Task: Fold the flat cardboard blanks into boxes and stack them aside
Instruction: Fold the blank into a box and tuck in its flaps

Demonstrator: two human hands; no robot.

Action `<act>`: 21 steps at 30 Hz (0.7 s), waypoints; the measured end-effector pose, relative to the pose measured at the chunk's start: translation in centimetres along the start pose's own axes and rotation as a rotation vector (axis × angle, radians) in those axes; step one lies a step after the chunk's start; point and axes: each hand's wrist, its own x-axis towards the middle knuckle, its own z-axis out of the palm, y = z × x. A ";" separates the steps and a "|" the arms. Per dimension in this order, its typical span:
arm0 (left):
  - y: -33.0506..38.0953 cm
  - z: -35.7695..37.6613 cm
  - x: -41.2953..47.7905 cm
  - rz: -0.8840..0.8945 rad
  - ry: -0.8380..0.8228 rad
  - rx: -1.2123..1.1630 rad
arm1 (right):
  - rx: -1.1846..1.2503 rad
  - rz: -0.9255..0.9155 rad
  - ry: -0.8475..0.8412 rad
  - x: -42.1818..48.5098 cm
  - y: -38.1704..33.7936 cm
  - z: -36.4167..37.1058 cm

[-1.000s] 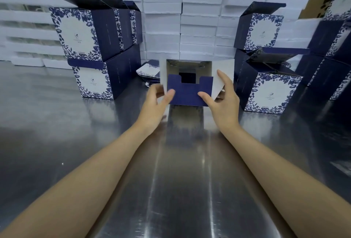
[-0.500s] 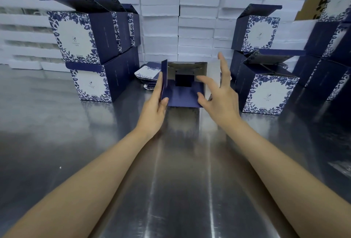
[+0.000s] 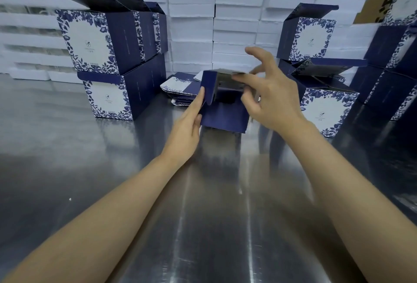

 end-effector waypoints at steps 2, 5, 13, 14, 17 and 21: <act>0.0 -0.1 0.0 0.047 -0.027 0.034 | 0.014 0.117 -0.136 0.4 0.1 -0.5; -0.2 -0.1 0.2 0.098 -0.041 0.096 | 0.286 0.362 -0.183 0.8 0.2 -1.1; -0.8 -0.8 0.6 0.080 0.028 0.089 | 0.596 0.462 -0.303 0.6 0.9 -1.2; -0.8 -0.9 0.6 0.088 0.027 0.108 | 0.544 0.420 -0.305 0.5 0.9 -1.1; -0.6 -0.6 0.2 0.102 0.039 0.153 | 0.394 0.275 -0.295 0.4 1.0 -0.5; -0.5 -0.4 0.1 0.078 -0.008 0.139 | 0.312 0.150 -0.287 0.2 1.3 -0.2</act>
